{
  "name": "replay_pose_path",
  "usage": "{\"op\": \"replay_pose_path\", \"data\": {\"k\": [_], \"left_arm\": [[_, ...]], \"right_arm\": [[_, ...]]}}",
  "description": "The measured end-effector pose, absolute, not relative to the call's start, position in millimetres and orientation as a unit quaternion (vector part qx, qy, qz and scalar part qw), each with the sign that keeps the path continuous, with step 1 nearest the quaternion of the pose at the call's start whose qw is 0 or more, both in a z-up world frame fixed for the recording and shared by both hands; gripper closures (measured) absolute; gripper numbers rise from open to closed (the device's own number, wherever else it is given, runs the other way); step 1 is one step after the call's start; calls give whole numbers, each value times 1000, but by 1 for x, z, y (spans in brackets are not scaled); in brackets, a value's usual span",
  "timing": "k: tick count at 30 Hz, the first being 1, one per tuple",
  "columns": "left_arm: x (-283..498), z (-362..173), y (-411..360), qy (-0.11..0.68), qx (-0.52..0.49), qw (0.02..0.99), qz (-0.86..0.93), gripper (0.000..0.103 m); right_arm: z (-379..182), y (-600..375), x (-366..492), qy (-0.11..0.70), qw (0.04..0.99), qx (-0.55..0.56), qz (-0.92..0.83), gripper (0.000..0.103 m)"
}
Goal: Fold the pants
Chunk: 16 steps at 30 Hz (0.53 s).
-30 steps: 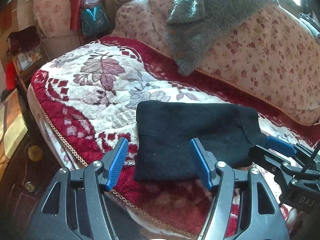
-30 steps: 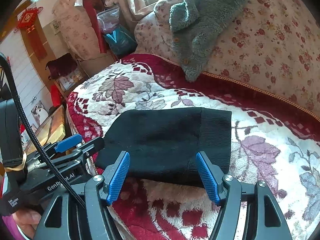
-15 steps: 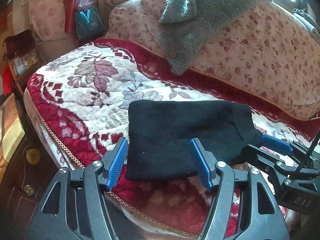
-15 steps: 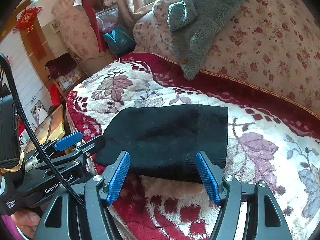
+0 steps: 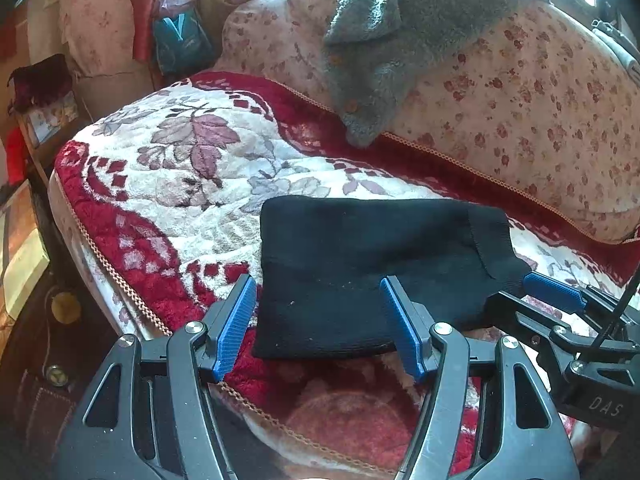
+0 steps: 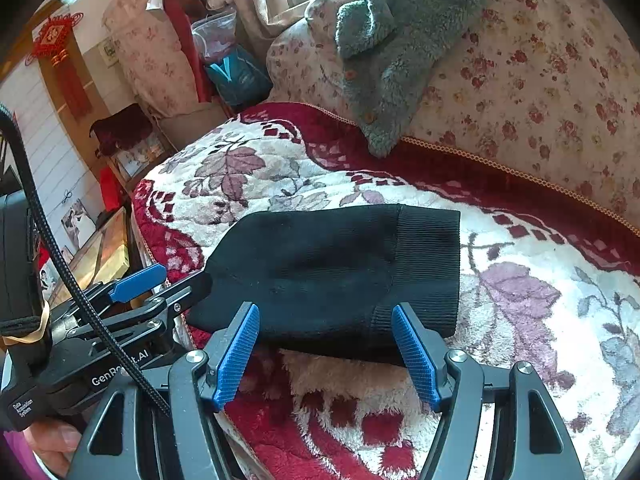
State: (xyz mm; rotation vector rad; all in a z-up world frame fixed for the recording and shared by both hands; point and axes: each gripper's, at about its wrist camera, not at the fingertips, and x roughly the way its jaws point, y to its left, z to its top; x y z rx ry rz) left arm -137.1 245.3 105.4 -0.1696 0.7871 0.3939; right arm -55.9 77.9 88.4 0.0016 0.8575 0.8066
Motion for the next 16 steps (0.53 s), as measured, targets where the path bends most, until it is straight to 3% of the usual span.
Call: {"op": "replay_pose_path", "data": {"k": [16], "left_arm": [[-136, 107, 236, 367, -66, 910, 181, 39]], "right_arm": [[84, 75, -53, 412, 827, 11, 383, 36]]}}
